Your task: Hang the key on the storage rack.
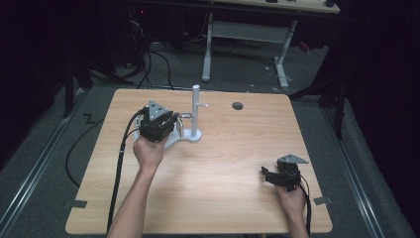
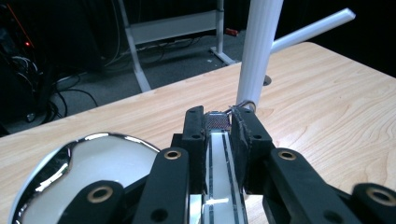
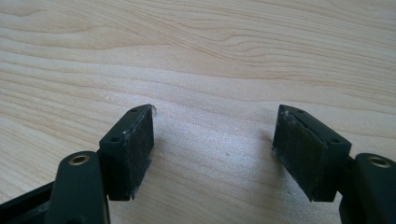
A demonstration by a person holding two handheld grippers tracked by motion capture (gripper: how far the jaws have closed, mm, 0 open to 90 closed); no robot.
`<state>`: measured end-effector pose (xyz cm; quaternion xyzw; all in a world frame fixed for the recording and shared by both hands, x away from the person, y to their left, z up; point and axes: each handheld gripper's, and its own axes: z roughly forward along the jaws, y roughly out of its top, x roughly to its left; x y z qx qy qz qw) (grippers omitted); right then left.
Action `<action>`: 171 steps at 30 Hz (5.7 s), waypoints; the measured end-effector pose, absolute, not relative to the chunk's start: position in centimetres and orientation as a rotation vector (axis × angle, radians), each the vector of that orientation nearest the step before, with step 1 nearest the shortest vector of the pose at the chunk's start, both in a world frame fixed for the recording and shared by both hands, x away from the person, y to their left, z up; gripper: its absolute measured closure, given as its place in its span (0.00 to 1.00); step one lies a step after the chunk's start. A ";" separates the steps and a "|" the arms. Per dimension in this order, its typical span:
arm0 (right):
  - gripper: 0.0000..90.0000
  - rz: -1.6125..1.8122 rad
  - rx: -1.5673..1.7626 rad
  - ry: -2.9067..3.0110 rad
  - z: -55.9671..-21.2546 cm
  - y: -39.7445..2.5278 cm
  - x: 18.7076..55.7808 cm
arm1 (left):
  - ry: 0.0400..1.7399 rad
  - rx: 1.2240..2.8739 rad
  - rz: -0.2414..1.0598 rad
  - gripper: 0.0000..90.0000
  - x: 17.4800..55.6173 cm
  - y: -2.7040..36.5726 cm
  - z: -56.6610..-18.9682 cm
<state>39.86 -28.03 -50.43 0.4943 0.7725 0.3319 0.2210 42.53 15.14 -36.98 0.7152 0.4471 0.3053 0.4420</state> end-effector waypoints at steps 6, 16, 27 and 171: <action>0.32 0.918 1.366 2.135 -50.4 -28.0 39.9 | 1.120 1.778 0.747 0.85 42.5 15.1 -37.6; 0.32 0.918 1.366 2.134 -50.4 -28.0 39.9 | 1.129 1.792 0.721 0.85 42.6 14.7 -38.4; 0.32 0.918 1.365 2.135 -50.4 -28.0 39.9 | 1.127 1.803 0.705 0.85 42.9 14.1 -39.1; 0.32 0.914 1.363 2.136 -50.4 -28.0 39.9 | 1.237 1.729 0.656 0.62 36.7 19.4 -40.3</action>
